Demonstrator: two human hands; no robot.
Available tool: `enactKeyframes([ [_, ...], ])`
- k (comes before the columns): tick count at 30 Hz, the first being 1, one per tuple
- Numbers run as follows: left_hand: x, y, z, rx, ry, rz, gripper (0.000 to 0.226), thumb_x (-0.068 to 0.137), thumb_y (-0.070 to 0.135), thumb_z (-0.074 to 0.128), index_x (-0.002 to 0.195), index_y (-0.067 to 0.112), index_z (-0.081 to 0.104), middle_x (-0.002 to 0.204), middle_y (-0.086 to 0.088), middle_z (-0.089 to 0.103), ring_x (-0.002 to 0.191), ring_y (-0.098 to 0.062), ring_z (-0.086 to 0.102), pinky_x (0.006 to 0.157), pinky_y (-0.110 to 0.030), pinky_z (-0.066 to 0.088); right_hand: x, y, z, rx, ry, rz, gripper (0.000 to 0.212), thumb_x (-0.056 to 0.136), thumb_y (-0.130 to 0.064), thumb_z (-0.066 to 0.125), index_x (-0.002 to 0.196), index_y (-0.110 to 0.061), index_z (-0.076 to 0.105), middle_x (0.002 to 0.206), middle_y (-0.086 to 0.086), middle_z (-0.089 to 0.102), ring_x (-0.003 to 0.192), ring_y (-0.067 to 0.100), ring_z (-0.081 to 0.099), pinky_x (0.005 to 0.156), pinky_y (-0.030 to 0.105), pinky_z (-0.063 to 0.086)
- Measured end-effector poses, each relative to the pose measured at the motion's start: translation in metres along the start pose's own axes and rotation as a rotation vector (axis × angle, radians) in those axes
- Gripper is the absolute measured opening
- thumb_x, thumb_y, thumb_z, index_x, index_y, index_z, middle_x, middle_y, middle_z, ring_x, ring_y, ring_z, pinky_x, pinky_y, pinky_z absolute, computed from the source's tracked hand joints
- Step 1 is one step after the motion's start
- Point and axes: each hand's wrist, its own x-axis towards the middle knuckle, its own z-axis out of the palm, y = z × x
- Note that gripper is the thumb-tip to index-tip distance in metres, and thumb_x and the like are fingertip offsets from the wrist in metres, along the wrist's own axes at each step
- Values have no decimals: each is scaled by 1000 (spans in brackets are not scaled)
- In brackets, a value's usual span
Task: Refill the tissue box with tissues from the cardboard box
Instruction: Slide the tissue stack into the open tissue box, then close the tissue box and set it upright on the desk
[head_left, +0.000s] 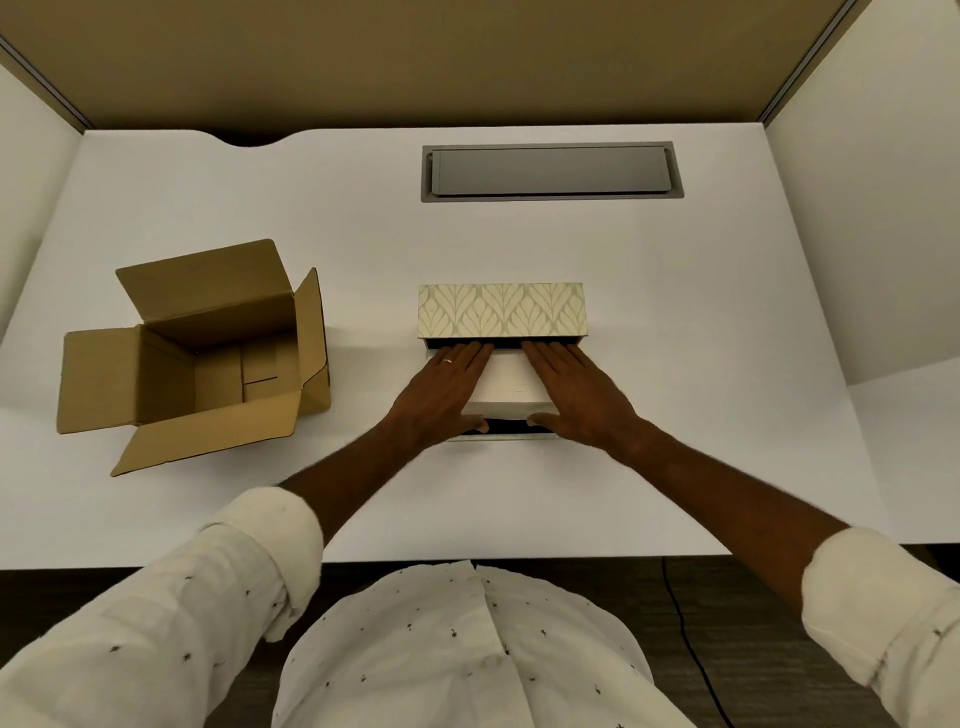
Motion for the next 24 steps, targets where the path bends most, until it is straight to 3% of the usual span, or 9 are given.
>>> enactKeyframes([
  [4,-33,-3,9,2,88,46,86,96,52,57,159,10,18,168,-10,14,156,-25,10,126,-39,14,-25,0,14,-146,64,16,89,97,-43,59,162,-6,10,171,13,13,159,26,9,130,45,16],
  [8,-58,-1,23,29,40,60,76,102,52,45,160,12,16,168,-8,14,156,-23,9,127,-40,16,-46,-1,31,-211,74,-52,73,104,-39,49,162,-8,17,170,12,17,158,27,14,129,45,21],
  [12,-61,5,28,19,-1,21,75,102,52,44,160,12,18,168,-7,14,156,-22,9,127,-41,16,-49,-1,39,-196,78,-59,69,104,-35,53,160,-7,23,169,13,22,157,28,20,127,45,25],
  [17,-54,18,22,-19,40,-46,71,99,48,54,154,9,34,163,-12,31,151,-29,28,125,-43,23,-49,-2,33,-234,70,-60,64,107,-39,44,160,-9,25,169,11,23,156,26,24,127,47,24],
  [24,-38,36,13,11,54,1,71,101,53,45,157,13,27,166,-9,23,154,-26,20,125,-44,22,4,-6,-28,-113,347,26,45,107,-28,49,147,-6,50,155,13,50,143,29,48,122,47,35],
])
